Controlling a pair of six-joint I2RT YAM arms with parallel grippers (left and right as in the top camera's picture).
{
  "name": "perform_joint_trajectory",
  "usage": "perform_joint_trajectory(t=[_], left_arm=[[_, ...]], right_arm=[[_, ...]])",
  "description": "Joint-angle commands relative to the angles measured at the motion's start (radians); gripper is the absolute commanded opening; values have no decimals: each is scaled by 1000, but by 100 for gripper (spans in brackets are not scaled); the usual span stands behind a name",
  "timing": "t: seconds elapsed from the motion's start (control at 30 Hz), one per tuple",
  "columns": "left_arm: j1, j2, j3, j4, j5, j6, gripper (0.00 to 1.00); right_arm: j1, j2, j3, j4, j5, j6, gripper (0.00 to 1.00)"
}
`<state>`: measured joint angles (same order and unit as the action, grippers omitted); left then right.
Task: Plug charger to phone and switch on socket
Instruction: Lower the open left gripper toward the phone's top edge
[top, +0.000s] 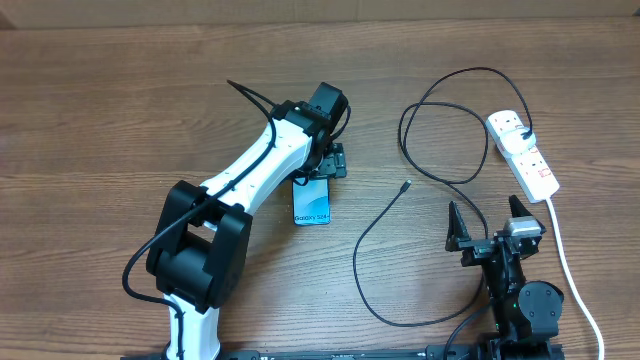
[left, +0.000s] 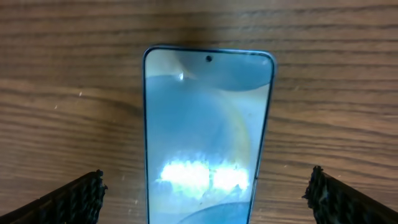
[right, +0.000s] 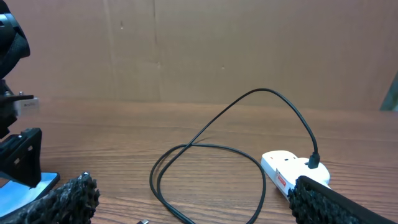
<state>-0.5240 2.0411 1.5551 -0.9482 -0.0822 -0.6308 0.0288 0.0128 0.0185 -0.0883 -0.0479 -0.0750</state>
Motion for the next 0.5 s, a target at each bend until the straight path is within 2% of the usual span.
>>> perform_joint_trajectory(t=[0.0, 0.23, 0.37, 0.47], left_arm=[[-7, 19, -6, 3, 17, 37, 100], [13, 116, 92, -114, 106, 92, 100], [7, 204, 208, -219, 93, 115, 100], [6, 227, 235, -224, 90, 111, 100]], right_arm=[[7, -10, -11, 6, 2, -1, 100], [7, -10, -11, 6, 2, -1, 100], [6, -10, -11, 6, 2, -1, 100], [7, -10, -11, 6, 2, -1, 100]])
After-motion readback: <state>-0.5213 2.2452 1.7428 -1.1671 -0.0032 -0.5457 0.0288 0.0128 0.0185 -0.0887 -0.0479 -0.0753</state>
